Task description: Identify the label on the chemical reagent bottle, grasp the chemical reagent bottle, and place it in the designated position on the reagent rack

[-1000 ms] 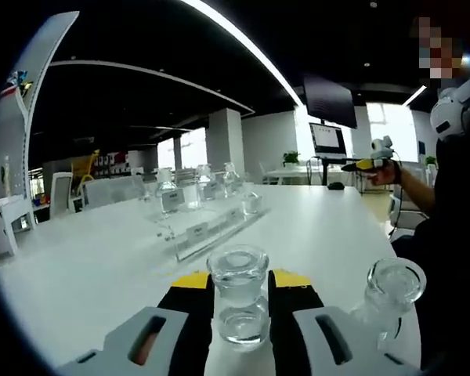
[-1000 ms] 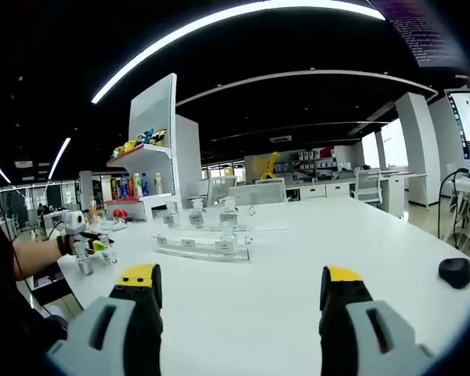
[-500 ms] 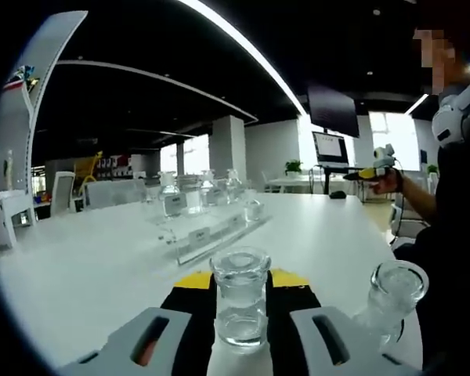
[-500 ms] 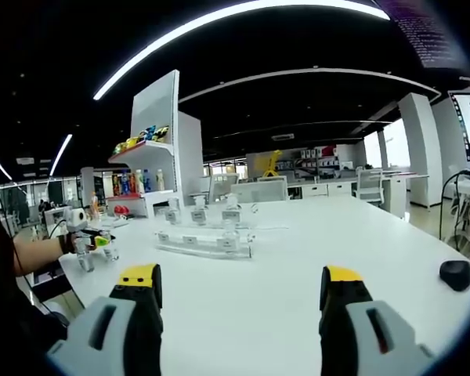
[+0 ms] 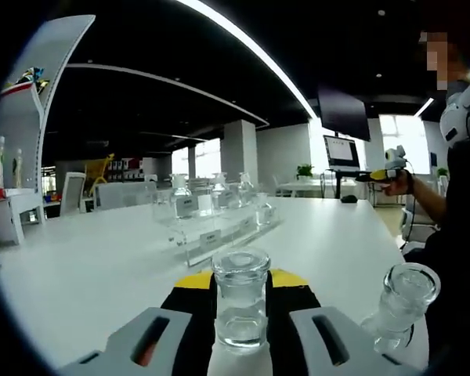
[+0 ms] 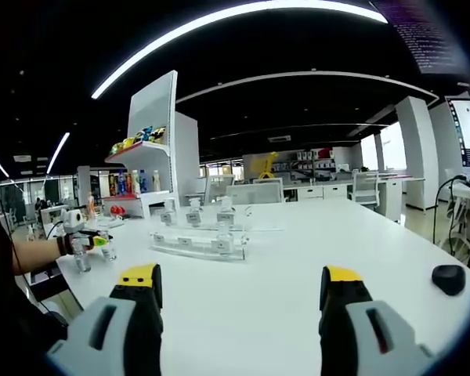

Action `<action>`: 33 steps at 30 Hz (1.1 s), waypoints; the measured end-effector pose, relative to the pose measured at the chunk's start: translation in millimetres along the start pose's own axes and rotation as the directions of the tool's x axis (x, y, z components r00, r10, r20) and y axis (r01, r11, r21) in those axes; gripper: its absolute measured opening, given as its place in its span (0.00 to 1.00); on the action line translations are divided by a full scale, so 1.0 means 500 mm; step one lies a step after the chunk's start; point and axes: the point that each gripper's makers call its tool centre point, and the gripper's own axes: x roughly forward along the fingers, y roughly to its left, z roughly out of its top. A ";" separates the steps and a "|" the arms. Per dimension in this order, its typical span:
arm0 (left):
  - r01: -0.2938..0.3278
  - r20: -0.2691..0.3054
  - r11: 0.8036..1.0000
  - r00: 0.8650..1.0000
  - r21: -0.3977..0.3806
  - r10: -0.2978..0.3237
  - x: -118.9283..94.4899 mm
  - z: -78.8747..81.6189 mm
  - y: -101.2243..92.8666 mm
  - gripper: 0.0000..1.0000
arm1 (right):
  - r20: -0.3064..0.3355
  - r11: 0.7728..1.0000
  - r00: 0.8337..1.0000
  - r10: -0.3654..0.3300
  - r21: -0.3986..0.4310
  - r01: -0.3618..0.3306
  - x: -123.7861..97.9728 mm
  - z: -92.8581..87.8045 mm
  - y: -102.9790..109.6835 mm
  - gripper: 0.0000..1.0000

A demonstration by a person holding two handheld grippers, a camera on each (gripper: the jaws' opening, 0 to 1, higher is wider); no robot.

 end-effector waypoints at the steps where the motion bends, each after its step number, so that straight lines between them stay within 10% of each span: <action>1: -0.004 0.000 1.000 1.000 0.001 0.004 0.001 0.000 0.001 0.24 | 0.003 1.000 1.000 -0.001 0.002 0.001 0.000 0.001 -0.001 0.79; 33: -0.036 0.020 0.999 0.999 0.016 0.035 0.013 0.005 0.018 0.23 | -0.014 1.000 1.000 -0.005 0.001 0.005 0.006 -0.008 -0.001 0.79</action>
